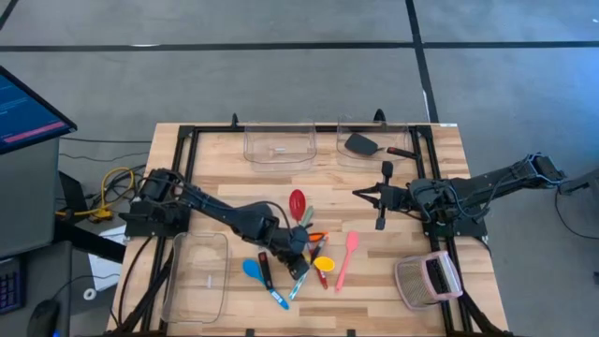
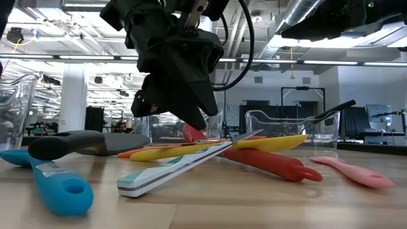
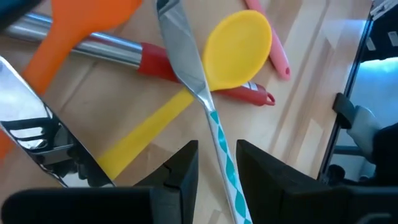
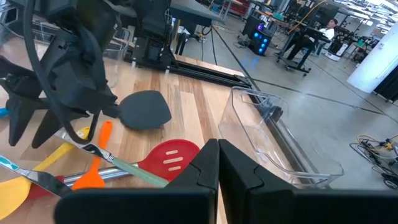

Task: Pick & Place Kitchen Items
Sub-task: Put the blue patterned table knife into the top left transparent bin

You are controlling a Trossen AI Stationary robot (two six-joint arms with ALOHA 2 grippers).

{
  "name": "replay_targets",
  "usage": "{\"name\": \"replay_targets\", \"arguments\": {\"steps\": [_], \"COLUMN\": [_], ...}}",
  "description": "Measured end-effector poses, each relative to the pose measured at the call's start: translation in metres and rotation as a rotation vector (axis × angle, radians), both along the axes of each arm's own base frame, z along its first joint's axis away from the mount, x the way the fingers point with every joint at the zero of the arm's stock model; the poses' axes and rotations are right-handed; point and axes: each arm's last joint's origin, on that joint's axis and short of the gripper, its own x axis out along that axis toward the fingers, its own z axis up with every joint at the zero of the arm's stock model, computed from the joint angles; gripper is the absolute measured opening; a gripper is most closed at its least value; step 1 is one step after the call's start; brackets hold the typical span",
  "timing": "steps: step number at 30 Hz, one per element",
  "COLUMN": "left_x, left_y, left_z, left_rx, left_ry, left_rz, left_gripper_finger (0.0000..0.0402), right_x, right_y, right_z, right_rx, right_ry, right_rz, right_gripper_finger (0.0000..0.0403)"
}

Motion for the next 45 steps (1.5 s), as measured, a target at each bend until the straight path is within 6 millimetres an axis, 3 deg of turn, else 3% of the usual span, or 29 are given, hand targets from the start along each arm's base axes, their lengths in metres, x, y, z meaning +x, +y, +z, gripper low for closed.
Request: {"name": "replay_targets", "arguments": {"steps": [36, 41, 45], "left_x": [0.005, 0.006, 0.006], "left_y": [0.014, 0.016, 0.016], "left_z": [0.001, 0.001, 0.001], "left_rx": [0.083, 0.083, 0.083], "left_ry": [-0.053, -0.055, -0.057], "left_rz": [-0.081, -0.076, -0.076], "left_gripper_finger": [0.01, 0.01, 0.01], "right_x": [0.001, 0.001, 0.003], "right_y": [0.001, 0.001, 0.003], "right_z": [0.006, 0.007, 0.021], "right_rx": [0.036, -0.003, -0.01], "right_ry": [-0.069, -0.026, 0.078], "right_rz": [-0.002, 0.007, 0.066], "right_gripper_finger": [0.0, 0.0, 0.0]}}
